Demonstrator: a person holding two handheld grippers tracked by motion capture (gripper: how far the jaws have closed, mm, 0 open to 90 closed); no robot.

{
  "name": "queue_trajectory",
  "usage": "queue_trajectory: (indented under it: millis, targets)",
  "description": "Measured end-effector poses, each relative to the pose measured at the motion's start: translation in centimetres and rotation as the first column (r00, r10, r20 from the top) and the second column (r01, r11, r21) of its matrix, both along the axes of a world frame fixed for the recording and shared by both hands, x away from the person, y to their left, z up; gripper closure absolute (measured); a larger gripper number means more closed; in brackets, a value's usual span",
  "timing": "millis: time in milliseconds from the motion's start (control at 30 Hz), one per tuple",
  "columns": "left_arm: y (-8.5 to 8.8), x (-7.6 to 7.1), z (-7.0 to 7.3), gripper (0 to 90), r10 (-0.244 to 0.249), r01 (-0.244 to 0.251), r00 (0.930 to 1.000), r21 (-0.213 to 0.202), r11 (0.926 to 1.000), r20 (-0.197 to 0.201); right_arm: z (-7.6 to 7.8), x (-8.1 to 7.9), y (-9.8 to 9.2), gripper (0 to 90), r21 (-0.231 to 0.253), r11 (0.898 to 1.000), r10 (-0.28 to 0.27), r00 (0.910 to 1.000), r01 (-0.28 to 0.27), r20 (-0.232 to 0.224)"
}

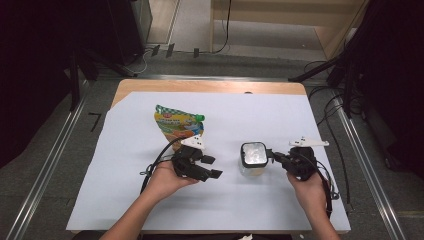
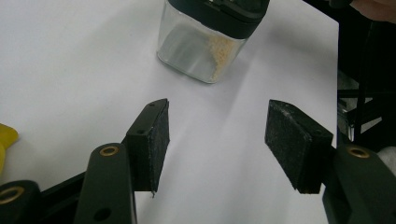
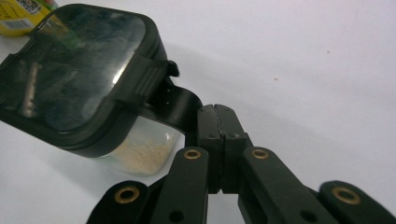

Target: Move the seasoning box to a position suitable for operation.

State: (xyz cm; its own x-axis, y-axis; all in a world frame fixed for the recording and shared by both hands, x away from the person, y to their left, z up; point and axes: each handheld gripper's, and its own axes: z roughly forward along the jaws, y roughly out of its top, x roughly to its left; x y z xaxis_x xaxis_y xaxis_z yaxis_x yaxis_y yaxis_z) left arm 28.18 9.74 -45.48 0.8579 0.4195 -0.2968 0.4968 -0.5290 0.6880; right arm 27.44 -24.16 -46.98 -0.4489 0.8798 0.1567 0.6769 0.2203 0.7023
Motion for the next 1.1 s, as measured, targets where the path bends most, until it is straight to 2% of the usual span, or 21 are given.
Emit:
queue_trajectory:
  millis: [233, 367, 467, 600, 867, 967, 1100]
  targets:
    - [0.1, -0.1, 0.0, 39.8, -0.003, 0.003, 1.0000, -0.001, 1.0000, 0.005, -0.6, 0.6, 0.5, 90.0, -0.007, 1.000, 0.008, 0.9999, -0.008, -0.009]
    - [0.1, -0.1, 0.0, 39.8, -0.002, 0.003, 1.0000, -0.007, 1.0000, 0.005, -1.3, 1.3, 0.3, 90.0, -0.017, 1.000, -0.003, 0.9994, 0.002, -0.035]
    - [0.1, -0.1, -0.1, 39.7, -0.001, 0.001, 1.0000, -0.003, 1.0000, 0.007, -1.8, 1.6, 0.2, 90.0, 0.009, 1.000, -0.007, 0.9986, 0.007, -0.052]
    - [0.0, 0.0, -0.1, 39.5, 0.000, 0.000, 1.0000, -0.003, 1.0000, 0.009, -1.8, 1.6, 0.4, 90.0, 0.003, 1.000, -0.008, 0.9989, 0.009, -0.046]
    - [-0.2, 0.0, -0.3, 38.1, 0.000, 0.000, 0.9998, -0.014, 0.9999, 0.021, -2.1, 1.7, 1.4, 90.0, 0.007, 0.999, 0.039, 0.9978, -0.039, -0.053]
    - [-0.3, 0.1, -0.3, 36.9, -0.005, 0.005, 0.9993, -0.013, 0.9999, 0.037, -2.2, 1.7, 2.0, 90.0, 0.004, 0.998, 0.055, 0.9972, -0.055, -0.050]
    - [-0.6, 0.3, -0.4, 33.1, 0.002, -0.001, 0.9991, -0.030, 0.9995, 0.042, -2.3, 1.6, 2.4, 90.0, 0.026, 0.997, 0.075, 0.9954, -0.073, -0.060]
